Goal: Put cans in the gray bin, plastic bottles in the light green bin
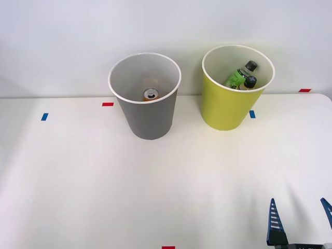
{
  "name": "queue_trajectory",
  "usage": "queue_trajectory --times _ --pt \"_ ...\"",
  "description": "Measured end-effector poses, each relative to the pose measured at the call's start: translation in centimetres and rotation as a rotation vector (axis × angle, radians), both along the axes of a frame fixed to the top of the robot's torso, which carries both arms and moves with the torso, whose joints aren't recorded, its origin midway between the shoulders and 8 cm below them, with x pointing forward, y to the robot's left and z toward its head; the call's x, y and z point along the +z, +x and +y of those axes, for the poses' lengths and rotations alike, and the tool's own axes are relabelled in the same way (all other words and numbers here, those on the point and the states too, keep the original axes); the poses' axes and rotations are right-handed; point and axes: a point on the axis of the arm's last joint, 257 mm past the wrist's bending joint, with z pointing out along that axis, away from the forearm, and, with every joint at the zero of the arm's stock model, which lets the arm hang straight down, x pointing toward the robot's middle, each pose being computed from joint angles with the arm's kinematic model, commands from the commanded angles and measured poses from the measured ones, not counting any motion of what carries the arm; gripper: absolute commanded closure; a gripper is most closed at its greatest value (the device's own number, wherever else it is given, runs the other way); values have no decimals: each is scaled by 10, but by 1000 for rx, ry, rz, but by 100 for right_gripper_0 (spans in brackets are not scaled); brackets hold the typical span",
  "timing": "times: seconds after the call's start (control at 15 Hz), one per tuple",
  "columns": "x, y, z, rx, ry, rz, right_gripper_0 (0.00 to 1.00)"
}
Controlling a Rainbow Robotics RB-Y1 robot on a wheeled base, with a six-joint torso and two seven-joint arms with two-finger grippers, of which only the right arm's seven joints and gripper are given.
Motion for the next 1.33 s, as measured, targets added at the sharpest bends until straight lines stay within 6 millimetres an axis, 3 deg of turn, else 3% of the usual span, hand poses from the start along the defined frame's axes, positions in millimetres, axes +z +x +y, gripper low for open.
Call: queue_trajectory --times 0.27,0.73,0.93,1.33 --pt "0 -10 -3 -11 -4 0 0" --pt "-9 -24 39 77 46 21 0" --pt "-10 -28 25 59 20 30 0" --pt "-17 -39 23 51 9 60 0"
